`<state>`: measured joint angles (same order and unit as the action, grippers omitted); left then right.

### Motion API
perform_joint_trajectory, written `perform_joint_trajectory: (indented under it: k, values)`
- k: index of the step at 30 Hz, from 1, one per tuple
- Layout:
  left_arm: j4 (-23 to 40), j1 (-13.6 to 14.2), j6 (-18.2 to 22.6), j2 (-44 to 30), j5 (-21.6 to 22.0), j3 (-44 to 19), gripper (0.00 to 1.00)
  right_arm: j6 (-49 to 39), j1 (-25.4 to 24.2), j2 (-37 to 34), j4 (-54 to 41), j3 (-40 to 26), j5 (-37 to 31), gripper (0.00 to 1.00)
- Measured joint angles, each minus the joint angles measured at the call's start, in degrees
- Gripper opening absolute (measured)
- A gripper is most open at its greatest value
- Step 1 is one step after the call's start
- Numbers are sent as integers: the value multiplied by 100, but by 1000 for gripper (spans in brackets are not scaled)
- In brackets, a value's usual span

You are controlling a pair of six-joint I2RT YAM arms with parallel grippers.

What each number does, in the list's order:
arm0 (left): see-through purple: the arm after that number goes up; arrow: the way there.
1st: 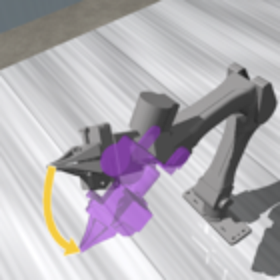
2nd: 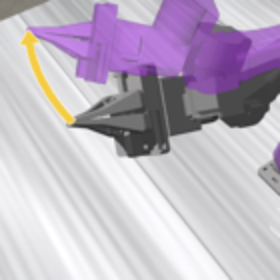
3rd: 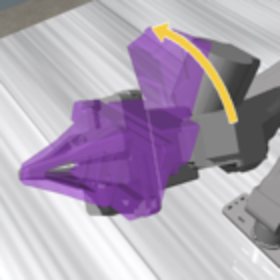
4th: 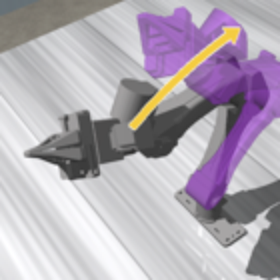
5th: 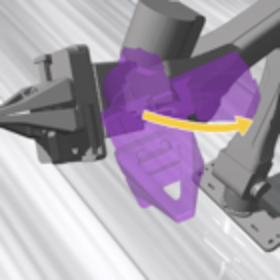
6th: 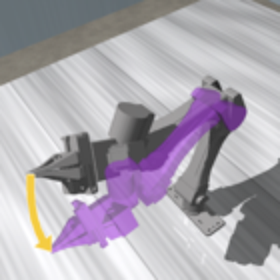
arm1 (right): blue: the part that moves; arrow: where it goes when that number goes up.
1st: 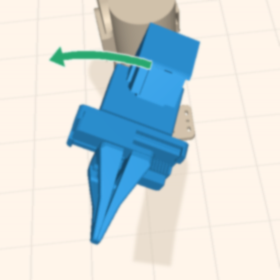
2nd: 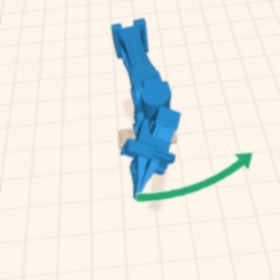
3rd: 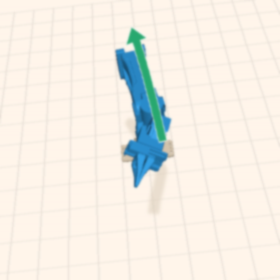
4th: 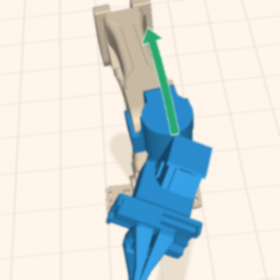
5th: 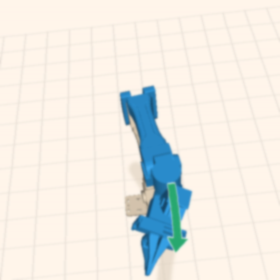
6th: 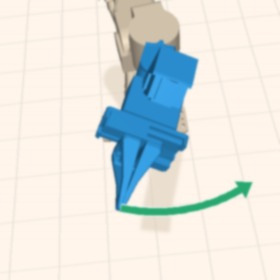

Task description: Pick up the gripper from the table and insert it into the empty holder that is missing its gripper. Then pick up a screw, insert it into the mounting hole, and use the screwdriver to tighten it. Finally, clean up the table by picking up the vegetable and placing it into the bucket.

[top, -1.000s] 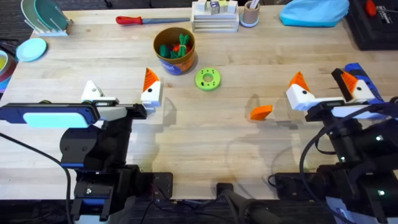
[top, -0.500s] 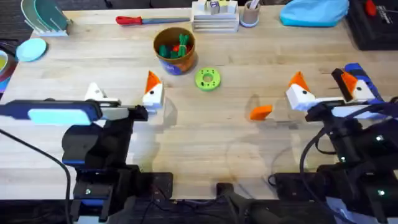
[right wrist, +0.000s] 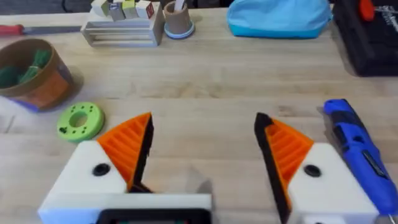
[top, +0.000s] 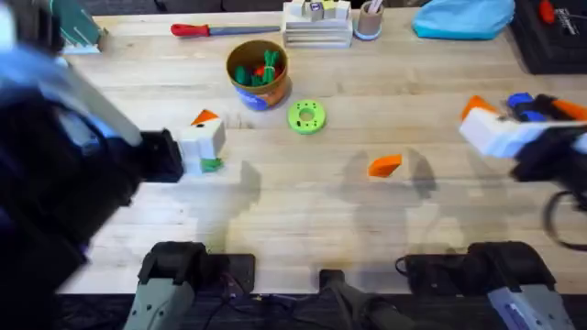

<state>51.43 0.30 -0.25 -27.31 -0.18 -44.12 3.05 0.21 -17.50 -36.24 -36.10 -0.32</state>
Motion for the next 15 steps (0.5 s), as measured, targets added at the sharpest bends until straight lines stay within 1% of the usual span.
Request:
perform_joint_trajectory:
  k: [2, 4, 7, 9, 11, 12, 13, 15]
  values:
    - [555, 0, 79, -615, 59, -553, 992, -16, 0, -432, -523, -672, 2, 945]
    - [918, 0, 145, -1194, 117, -988, 993, -31, 0, -854, -931, -1240, 19, 945]
    - [1055, 0, 196, -1871, 160, -1375, 993, -31, 0, -1311, -1391, -1803, 132, 946]
    - [1061, 0, 204, -2208, 172, -1458, 993, -31, 0, -1500, -1539, -2031, 315, 945]
    - [1110, 0, 184, -2500, 174, -1467, 993, -31, 0, -1564, -1551, -2116, 491, 945]
    - [1156, 0, 120, -2625, 176, -1467, 993, -29, 0, -1571, -1565, -2130, 578, 945]
    - [1223, -2, -34, -2736, 193, -1467, 993, -31, 0, -1571, -1593, -2135, 637, 945]
    - [1427, -32, -583, -2923, 271, -1467, 993, -31, 0, -1571, -1646, -2139, 731, 945]
